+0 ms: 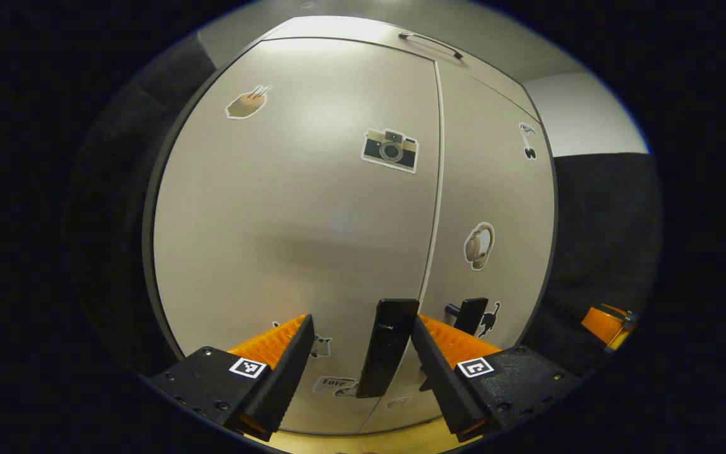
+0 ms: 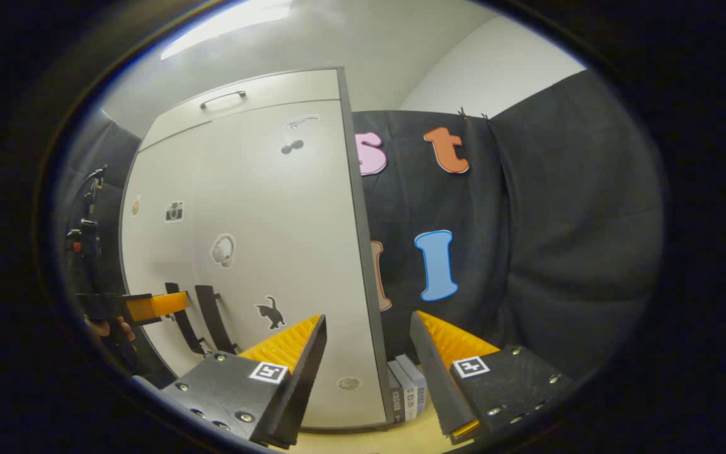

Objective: Grab one shoe with the right hand and put it into the shoe cabinet, grab the other shoe with the left hand and put it into the shoe cabinet; then close the right door with the right hand and the left door with the left hand.

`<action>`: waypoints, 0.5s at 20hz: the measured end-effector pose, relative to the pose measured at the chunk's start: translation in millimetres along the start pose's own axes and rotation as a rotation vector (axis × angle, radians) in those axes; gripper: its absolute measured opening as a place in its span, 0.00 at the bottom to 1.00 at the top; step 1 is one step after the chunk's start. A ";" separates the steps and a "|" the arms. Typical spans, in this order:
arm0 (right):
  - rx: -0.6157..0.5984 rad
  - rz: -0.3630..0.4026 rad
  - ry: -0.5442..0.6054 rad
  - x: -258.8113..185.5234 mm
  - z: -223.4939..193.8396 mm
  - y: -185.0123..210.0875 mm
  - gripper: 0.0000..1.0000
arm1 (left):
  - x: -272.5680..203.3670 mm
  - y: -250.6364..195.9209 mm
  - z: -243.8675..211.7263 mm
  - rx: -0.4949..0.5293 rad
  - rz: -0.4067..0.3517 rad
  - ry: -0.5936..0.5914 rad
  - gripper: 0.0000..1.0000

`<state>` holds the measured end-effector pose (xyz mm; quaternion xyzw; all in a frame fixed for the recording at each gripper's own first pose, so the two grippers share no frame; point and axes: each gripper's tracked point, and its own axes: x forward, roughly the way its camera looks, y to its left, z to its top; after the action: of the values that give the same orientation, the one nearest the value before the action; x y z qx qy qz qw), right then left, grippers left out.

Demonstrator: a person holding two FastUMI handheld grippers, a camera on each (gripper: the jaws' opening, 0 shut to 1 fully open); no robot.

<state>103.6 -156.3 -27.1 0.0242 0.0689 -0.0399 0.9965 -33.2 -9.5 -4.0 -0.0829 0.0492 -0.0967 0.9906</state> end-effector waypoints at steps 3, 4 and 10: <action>-0.004 0.065 -0.038 -14.4 26.4 30.9 0.80 | -32.0 10.2 15.8 0.006 0.044 -0.024 0.92; 0.004 0.091 -0.049 -19.4 35.5 43.5 0.80 | -44.2 12.7 22.4 0.022 0.058 -0.027 0.91; 0.024 0.222 -0.086 -54.1 72.8 110.4 0.80 | -115.7 11.2 65.4 0.149 0.126 -0.082 0.90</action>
<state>69.1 -46.1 57.2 0.0418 0.0228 0.0688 0.9965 -136.6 34.6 67.6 -0.0099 0.0063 -0.0343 0.9993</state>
